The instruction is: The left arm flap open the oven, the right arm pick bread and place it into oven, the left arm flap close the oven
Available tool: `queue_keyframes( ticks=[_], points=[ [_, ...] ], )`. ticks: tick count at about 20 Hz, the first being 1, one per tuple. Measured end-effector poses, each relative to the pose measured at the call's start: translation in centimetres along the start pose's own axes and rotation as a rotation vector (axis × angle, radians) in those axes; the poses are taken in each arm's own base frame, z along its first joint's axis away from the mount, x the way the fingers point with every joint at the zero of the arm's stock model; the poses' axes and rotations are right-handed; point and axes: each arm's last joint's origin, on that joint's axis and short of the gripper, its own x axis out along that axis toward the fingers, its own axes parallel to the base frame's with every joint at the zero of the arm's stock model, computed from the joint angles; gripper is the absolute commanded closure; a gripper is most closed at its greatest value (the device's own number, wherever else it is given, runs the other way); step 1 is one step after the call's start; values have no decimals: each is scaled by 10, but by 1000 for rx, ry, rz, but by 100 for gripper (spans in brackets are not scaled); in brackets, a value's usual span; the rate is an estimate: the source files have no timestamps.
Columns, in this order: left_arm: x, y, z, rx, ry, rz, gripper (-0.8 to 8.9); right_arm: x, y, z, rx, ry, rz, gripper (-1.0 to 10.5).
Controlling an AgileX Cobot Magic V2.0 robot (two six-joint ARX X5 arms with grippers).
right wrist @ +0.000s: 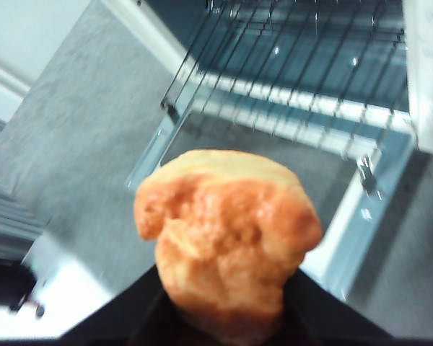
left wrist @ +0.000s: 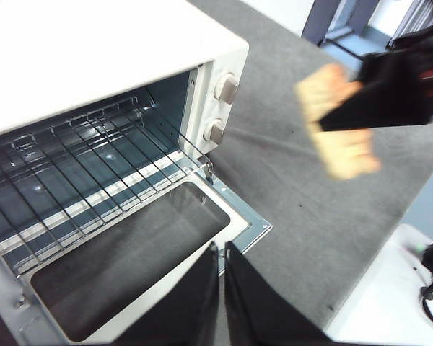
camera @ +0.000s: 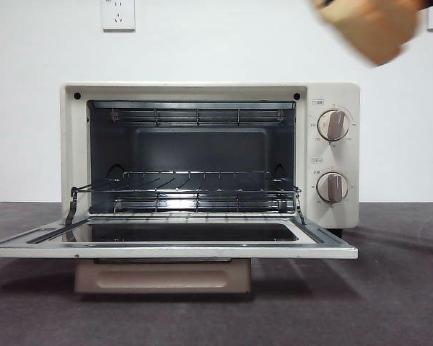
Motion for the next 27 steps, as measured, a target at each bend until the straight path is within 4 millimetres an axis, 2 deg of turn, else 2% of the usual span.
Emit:
queue_keyframes(
  ticks=[7,14,20,27],
  points=[
    [-25,0,-8,-17,-19,-2,797,67,10,12,17,1,55,812],
    [-37,0,-14,-21,-23,-3,794,121,-1,20,87,-59,41,812],
    [-38,0,-15,-31,-22,-2,794,148,-11,20,147,-102,-7,812],
    [-38,0,-17,-39,-5,1,794,164,-17,23,186,-191,-66,811]
  ],
)
